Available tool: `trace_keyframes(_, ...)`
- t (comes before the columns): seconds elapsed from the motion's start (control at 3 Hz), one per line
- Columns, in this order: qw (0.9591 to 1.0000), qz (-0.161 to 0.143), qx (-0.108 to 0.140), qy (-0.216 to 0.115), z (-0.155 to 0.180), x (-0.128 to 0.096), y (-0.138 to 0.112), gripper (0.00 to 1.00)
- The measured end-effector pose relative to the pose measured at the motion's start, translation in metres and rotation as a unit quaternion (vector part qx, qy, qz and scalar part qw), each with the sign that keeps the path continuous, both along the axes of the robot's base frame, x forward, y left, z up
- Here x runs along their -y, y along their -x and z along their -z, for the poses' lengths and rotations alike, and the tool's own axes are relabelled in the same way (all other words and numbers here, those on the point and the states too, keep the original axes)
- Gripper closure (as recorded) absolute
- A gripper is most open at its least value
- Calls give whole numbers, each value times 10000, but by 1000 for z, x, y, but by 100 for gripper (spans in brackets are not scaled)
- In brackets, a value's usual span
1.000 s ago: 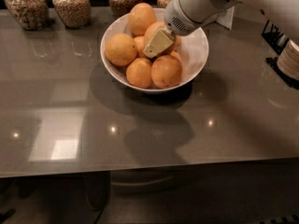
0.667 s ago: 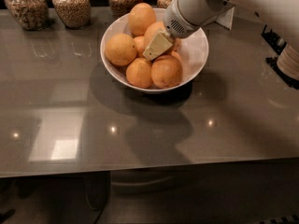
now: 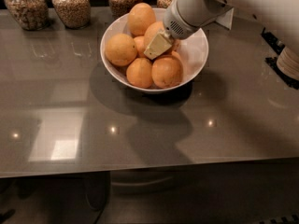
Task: Pick orange from white bowl
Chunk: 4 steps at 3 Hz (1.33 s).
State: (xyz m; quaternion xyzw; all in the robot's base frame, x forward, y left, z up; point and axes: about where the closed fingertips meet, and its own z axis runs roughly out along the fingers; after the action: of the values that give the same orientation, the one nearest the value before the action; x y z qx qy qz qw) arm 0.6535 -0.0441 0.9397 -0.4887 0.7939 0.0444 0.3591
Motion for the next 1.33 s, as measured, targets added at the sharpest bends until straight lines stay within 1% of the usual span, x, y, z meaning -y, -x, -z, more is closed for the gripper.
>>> trace_keyframes(0.33,10000,0,0,0,-2,0,0,74)
trace_keyframes(0.67,9998,-57,185,20,-6,-2,0,97)
trace_keyframes(1.0,9988,-175,466,9,-21,-6,2,100)
trace_keyframes(1.33,9970,-234,737,-59,-42,-6,3,100)
